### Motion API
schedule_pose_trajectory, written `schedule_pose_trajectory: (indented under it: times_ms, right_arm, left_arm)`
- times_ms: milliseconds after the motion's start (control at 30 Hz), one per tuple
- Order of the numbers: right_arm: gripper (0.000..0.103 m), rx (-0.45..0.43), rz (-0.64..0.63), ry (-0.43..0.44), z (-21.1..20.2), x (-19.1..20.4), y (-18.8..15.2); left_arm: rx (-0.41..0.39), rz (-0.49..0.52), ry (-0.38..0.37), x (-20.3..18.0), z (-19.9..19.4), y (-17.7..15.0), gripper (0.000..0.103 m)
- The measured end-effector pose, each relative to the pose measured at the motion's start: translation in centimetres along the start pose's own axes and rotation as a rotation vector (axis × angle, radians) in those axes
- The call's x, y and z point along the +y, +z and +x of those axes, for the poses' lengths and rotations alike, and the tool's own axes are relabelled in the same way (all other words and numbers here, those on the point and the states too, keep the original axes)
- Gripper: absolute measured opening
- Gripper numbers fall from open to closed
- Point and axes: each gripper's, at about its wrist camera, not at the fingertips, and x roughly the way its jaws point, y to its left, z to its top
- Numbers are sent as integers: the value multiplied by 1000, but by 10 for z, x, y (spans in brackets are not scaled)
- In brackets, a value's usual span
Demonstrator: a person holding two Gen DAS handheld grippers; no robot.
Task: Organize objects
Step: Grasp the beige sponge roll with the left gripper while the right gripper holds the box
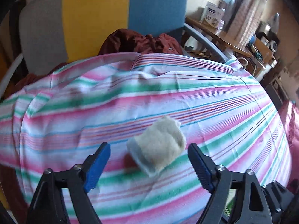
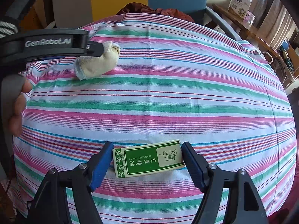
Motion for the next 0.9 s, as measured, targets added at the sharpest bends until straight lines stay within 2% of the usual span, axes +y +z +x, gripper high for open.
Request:
schedule_pose_trajectory:
  times_ms: [67,233,267,300,333,367,467,667,900]
  right_arm:
    - [76,1,-2,-1,1,1,0]
    - [76,5,-9,-4,1,2,-2]
    - [76,6,-12,-5,1,3,-2]
    - [75,4,-16,-5,1,3,-2]
    - [75,1,-20,-1,0,3,-3]
    - [75,-2,-24,2,0,4,-3]
    - [75,-6,-39,1,0,5,-3]
    - [75,-11,-37,4,-1,4,-6]
    - [74,-27,-39,16,-1,4,-5]
  left_arm:
    - [11,72,21,-8,12,4,92]
    - [7,176,47,-15,33,4,90]
    - [12,169,7,-14,37,3,78]
    - [37,154,-46,-12,40,2,71]
    - [35,145,-47,-12,38,0,70]
    - [13,143,-44,-13,32,-3,65]
    - [4,130,-62,-10,18,-18,64]
    - [-21,65,-42,7,-24,-61,64]
    - [-54,48,-1,11,-72,-118,64]
